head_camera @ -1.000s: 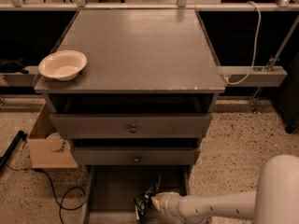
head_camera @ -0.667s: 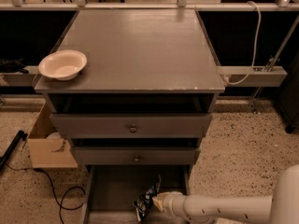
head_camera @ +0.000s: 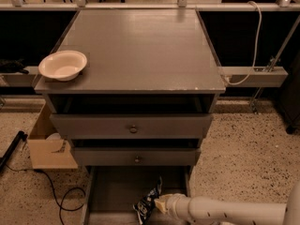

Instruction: Pick blue chip bag from bottom drawer and place on counter

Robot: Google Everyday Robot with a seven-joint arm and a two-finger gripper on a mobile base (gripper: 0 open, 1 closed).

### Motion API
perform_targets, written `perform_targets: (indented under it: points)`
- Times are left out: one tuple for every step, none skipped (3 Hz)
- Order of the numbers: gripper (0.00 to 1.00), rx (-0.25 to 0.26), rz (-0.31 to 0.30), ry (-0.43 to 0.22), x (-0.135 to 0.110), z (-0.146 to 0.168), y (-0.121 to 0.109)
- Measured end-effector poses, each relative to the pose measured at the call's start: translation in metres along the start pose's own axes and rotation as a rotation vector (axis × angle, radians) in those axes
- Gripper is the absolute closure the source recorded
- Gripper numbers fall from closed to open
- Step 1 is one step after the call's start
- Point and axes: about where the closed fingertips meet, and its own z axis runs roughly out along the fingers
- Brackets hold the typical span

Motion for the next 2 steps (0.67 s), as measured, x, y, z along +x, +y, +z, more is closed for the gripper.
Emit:
perform_targets:
  points:
    - [1.0,0.034,-0.037,0.007,-0.02,-0.015,0.002]
    - [1.0,0.072,-0.077,-0.001,-0.046,-0.039,0.001]
